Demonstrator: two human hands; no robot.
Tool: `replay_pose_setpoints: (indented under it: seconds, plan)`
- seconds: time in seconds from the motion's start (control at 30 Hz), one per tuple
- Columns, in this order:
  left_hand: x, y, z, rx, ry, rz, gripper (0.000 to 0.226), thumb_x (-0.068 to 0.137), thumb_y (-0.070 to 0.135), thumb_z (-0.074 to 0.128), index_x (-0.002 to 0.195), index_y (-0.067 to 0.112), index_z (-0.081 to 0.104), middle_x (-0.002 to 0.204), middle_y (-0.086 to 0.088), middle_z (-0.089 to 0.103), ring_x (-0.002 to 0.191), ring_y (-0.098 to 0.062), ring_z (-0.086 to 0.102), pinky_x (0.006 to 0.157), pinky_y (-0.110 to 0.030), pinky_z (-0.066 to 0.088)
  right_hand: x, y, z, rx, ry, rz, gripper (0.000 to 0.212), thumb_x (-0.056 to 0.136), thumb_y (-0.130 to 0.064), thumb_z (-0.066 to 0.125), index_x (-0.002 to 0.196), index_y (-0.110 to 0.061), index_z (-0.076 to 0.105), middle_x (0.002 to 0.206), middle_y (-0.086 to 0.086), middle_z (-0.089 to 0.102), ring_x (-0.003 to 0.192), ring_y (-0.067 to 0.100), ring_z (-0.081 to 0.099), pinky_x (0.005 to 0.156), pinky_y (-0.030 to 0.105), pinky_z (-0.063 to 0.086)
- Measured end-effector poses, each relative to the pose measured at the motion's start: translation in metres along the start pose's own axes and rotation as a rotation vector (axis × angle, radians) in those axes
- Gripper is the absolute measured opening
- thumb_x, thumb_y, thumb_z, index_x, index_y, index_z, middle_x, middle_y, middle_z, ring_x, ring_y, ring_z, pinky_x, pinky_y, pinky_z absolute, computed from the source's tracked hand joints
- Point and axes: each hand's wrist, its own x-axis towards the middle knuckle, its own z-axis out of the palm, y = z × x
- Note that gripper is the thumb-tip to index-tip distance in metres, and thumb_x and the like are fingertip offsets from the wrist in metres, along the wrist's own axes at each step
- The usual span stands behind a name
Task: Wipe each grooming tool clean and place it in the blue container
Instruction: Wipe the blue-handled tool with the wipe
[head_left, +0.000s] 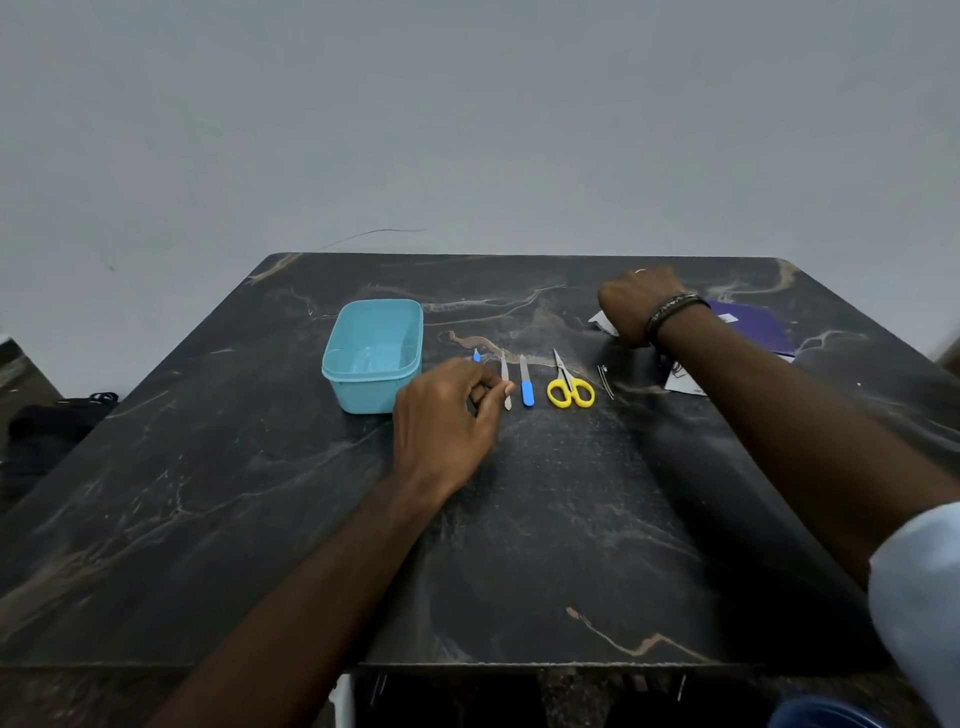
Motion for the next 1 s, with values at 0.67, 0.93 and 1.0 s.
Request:
replay_pose_setpoints:
  seconds: [0.67, 0.93, 1.0]
  plan:
    - [0.003, 0.008, 0.001, 0.365, -0.124, -0.378, 0.03, 0.092, 0.036, 0.056, 0.076, 0.013, 0.065, 0.066, -0.003, 0.061, 0.064, -0.019, 0.057, 0.056, -0.031, 0.045, -0.112, -0.019, 0.008, 1.457, 0.509, 0.154, 0.01, 0.077, -0.02, 0.081, 0.071, -0.017, 0.073, 0.07, -0.004, 0.073, 0.055, 0.003, 0.061, 0.053, 0.022, 0.051]
    - [0.007, 0.018, 0.001, 0.464, -0.247, -0.394, 0.046, 0.09, 0.048, 0.053, 0.058, 0.016, 0.048, 0.059, 0.0, 0.05, 0.059, -0.017, 0.048, 0.054, -0.029, 0.032, -0.11, -0.032, 0.022, 1.512, 0.563, 0.191, 0.019, 0.076, -0.015, 0.082, 0.074, -0.018, 0.064, 0.066, -0.008, 0.066, 0.056, -0.002, 0.058, 0.056, 0.014, 0.048]
    - [0.008, 0.017, 0.002, 0.476, -0.287, -0.395, 0.044, 0.091, 0.045, 0.052, 0.058, 0.016, 0.046, 0.06, 0.0, 0.049, 0.062, -0.019, 0.054, 0.054, -0.028, 0.033, -0.11, -0.035, 0.026, 1.444, 0.555, 0.192, 0.019, 0.077, -0.019, 0.082, 0.077, -0.021, 0.063, 0.068, -0.009, 0.066, 0.058, -0.001, 0.06, 0.056, 0.011, 0.047]
